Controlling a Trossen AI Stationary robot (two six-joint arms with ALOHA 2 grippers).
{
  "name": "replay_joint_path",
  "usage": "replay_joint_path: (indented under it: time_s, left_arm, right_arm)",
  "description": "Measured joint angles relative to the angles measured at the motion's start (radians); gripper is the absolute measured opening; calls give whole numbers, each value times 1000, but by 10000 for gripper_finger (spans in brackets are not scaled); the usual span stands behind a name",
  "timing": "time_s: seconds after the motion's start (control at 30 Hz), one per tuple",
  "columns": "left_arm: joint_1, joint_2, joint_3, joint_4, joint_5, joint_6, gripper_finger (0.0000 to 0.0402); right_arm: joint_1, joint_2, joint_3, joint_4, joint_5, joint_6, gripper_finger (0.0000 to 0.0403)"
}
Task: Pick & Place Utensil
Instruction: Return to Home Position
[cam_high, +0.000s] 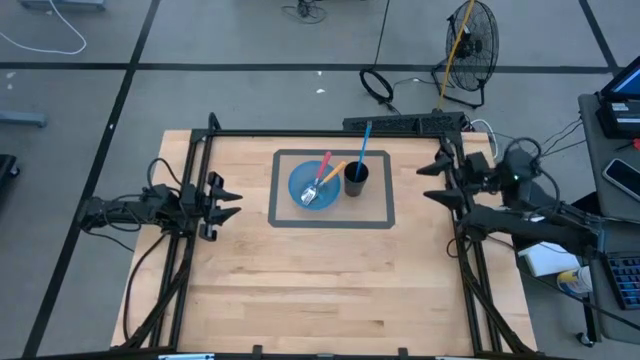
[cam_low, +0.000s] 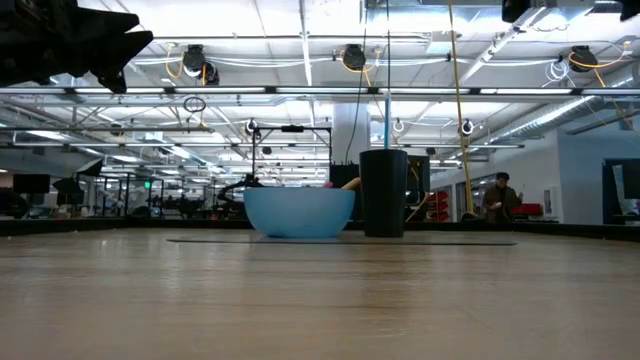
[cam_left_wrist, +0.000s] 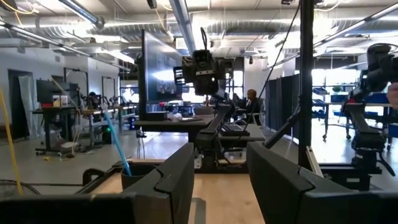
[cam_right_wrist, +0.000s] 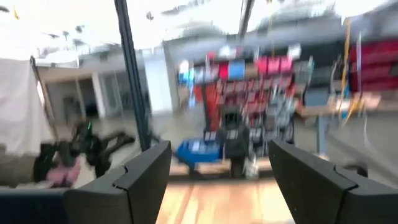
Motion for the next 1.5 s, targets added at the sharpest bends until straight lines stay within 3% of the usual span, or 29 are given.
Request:
replay_joint_path:
  time_s: [0.13, 0.3, 0.4, 0.53, 0.63, 1.07, 1.3, 1.5]
  left_arm:
    - [0, 0, 0, -1, 0, 2, 152]
    - [0, 0, 0, -5, 1, -8, 152]
    - [0, 0, 0, -5, 1, -21, 152]
    - [-2, 0, 0, -5, 1, -22, 152]
    - [-2, 0, 0, -5, 1, -22, 152]
    - [-2, 0, 0, -4, 61, -30, 152]
    - [-2, 0, 0, -14, 61, -20, 152]
    - [-2, 0, 0, -38, 61, -16, 152]
  right_arm:
    - [30, -60, -160, 228, 58, 49, 265]
    - [106, -62, -295, 404, 102, 61, 265]
    - [196, -61, -338, 438, 199, 4, 265]
    - [325, -60, -386, 426, 365, -47, 265]
    - [379, -73, -417, 429, 424, -60, 265]
    - [410, -261, -572, 336, 482, -14, 265]
    - [410, -407, -575, 117, 488, 11, 265]
    - [410, -415, -575, 24, 530, 28, 265]
